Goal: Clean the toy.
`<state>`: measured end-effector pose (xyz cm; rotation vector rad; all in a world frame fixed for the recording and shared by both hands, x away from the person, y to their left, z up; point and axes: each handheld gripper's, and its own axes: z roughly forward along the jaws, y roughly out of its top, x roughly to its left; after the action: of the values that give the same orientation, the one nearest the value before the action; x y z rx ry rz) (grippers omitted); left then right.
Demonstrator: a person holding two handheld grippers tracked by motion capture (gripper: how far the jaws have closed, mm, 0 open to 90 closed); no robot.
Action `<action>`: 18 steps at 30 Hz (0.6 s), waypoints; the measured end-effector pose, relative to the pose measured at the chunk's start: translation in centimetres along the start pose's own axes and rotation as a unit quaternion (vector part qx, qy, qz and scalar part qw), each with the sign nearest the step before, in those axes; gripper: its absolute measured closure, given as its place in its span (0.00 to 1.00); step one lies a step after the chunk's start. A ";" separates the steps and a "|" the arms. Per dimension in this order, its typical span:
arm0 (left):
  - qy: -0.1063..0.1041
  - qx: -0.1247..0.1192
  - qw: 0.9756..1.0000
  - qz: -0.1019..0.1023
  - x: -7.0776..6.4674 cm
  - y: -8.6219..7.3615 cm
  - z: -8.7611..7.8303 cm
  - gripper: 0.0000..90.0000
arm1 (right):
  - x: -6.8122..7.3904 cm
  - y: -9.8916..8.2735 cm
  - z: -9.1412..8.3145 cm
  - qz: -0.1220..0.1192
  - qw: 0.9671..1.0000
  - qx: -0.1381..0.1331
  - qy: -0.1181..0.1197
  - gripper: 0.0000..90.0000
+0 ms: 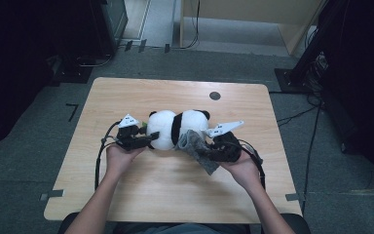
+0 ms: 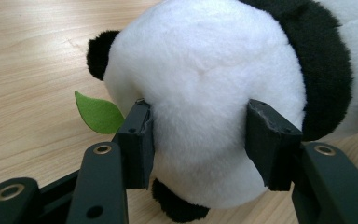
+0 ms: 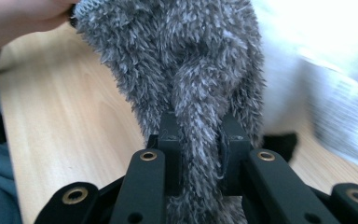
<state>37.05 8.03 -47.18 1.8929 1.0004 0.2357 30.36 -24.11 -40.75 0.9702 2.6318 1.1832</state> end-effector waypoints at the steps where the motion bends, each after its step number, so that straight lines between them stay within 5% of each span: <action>1: 0.000 0.000 1.000 0.000 0.0 0.0 0.0 0.52 | 0.3 0.2 0.3 -0.005 1.000 0.001 0.004 0.85; 10: 0.000 0.000 1.000 0.001 0.0 0.1 0.0 0.52 | 2.8 2.3 4.5 -0.037 0.998 0.023 0.048 0.85; 18: -0.002 0.000 1.000 0.001 0.0 0.1 0.0 0.52 | 2.7 4.2 9.0 -0.032 0.997 0.024 0.062 0.85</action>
<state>37.08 8.05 -47.10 1.8938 0.9954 0.2342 33.35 -14.65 -43.57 0.8386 2.7762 1.2097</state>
